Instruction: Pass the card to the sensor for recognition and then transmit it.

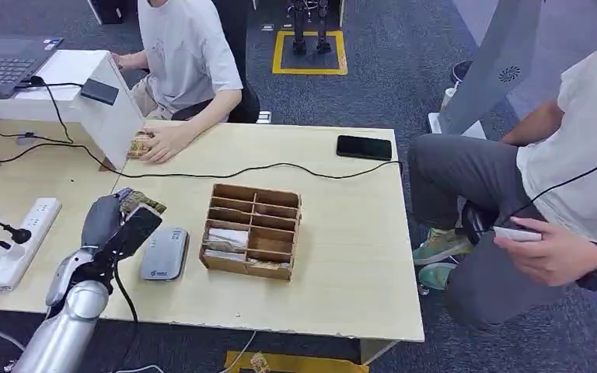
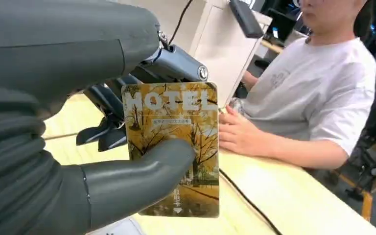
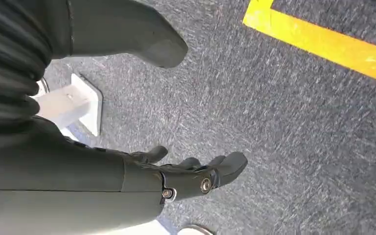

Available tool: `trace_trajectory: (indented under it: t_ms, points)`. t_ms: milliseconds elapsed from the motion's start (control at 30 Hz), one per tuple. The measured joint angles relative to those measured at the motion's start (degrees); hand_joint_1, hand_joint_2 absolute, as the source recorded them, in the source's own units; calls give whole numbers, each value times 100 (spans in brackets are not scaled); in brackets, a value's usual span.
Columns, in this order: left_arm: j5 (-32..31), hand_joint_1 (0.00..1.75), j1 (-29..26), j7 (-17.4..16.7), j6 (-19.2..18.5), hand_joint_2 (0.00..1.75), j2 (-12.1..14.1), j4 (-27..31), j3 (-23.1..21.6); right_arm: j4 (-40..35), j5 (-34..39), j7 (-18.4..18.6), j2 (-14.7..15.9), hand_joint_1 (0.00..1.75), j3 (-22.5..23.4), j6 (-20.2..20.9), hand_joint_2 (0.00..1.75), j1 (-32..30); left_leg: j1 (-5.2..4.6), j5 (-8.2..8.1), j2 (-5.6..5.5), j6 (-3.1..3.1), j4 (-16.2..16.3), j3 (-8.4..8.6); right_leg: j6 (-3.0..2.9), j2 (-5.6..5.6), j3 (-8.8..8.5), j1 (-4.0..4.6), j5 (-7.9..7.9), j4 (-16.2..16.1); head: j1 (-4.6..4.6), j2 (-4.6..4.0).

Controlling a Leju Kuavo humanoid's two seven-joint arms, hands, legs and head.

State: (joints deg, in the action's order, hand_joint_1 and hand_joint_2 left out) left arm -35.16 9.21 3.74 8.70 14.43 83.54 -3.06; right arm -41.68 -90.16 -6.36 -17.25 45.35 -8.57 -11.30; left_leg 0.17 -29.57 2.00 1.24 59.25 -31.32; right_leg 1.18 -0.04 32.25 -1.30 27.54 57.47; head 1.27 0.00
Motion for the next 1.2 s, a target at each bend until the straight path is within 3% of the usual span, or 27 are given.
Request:
trace_trajectory:
  t_ms: [1200]
  points:
    - [-486,175,-524,-213,-33,175,105,-7,-26,-289,0,66,-35,0,0,59,175,-57,1,0,-3,0,0,-3,0,-3,-1,0,0,0,-2,0]
